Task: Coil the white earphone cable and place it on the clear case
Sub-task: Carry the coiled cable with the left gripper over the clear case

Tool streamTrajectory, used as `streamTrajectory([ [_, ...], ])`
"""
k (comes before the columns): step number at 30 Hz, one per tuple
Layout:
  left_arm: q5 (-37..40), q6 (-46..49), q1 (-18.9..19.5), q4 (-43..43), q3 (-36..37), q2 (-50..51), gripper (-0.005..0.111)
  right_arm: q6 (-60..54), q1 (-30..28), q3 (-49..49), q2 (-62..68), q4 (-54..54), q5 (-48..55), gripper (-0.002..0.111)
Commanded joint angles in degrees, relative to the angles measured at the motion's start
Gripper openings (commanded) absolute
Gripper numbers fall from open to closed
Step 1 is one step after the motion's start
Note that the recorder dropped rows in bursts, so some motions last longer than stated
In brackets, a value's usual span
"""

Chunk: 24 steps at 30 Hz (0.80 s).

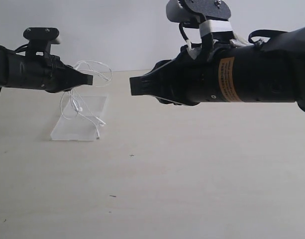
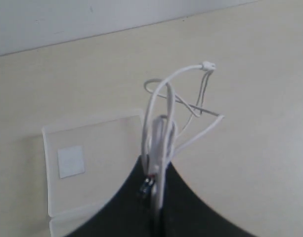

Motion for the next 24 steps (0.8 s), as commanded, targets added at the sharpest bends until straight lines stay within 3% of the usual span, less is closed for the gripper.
streamTrajectory([
  [1, 3.61, -0.65, 0.21, -0.47, -0.42, -2.43, 0.0, -0.25, -0.34, 0.28, 0.14, -0.27, 0.47, 0.023],
  [16, 0.63, 0.81, 0.21, -0.47, -0.74, -0.43, 0.0, -0.25, -0.34, 0.28, 0.14, -0.27, 0.47, 0.023],
  [24, -2.78, 1.85, 0.21, 6.73, 1.43, 0.34, 0.0, -0.25, -0.34, 0.28, 0.14, -0.27, 0.47, 0.023],
])
